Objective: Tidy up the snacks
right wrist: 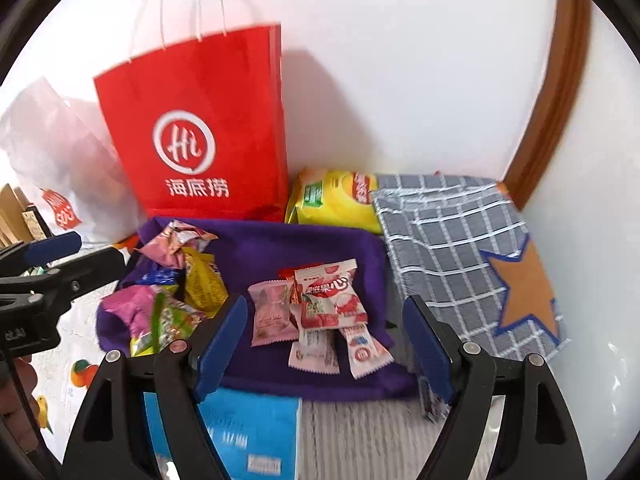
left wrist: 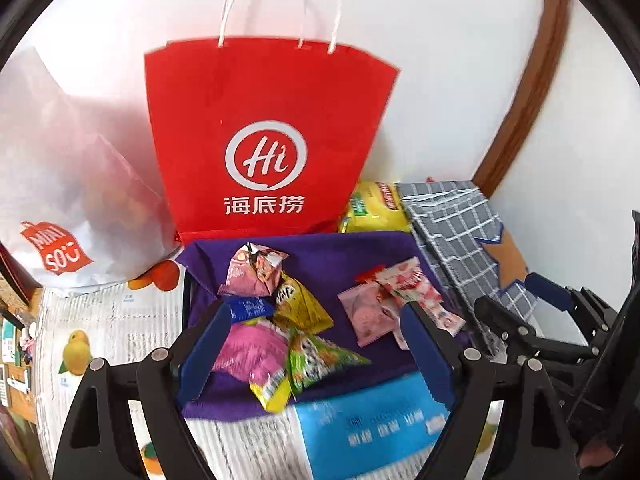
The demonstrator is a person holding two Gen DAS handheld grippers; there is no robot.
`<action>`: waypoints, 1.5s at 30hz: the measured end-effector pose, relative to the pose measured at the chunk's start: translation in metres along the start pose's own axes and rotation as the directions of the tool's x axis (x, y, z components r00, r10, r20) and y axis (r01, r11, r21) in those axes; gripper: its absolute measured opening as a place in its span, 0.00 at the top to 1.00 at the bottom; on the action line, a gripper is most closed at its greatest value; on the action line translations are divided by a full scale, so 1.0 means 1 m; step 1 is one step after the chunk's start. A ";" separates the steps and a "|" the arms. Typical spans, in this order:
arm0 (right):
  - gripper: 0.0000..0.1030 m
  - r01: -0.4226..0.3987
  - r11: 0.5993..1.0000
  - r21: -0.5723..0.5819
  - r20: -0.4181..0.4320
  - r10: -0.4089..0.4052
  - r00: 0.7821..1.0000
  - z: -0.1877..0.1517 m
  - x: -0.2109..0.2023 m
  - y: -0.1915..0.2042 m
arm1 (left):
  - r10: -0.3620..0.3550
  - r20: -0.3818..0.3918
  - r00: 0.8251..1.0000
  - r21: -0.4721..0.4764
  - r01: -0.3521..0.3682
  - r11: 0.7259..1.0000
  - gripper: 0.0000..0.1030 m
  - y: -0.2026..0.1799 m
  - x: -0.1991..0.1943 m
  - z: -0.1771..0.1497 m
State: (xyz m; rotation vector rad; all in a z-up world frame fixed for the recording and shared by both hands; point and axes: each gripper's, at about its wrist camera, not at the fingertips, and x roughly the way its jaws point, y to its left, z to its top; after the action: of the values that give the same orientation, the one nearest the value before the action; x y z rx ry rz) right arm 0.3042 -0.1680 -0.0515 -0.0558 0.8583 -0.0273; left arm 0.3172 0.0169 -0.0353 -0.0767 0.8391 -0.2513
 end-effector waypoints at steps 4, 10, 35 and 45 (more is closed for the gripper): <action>0.22 0.016 1.000 0.011 0.014 -0.016 1.000 -0.012 -0.030 -0.001 | 0.044 0.033 0.998 0.007 -0.044 0.999 0.17 -0.006 -0.030 -0.013; 0.22 -0.004 0.999 0.033 0.021 0.004 1.000 -0.037 -0.071 -0.007 | 0.072 0.073 0.995 -0.014 -0.071 0.997 0.17 -0.012 -0.080 -0.041; 0.00 -0.005 0.999 0.048 0.142 -0.002 0.990 -0.108 -0.175 -0.029 | 0.217 0.205 0.954 -0.021 -0.217 0.976 0.10 -0.058 -0.186 -0.116; 0.00 -0.024 0.998 0.062 0.146 0.015 0.989 -0.114 -0.181 -0.035 | 0.218 0.206 0.954 -0.021 -0.219 0.976 0.10 -0.063 -0.190 -0.119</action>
State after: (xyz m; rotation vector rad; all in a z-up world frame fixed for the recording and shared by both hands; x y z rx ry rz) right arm 0.0993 -0.1987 0.0130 0.0103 0.7119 -0.0320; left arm 0.0950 0.0077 0.0334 -0.0072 0.6328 -0.0338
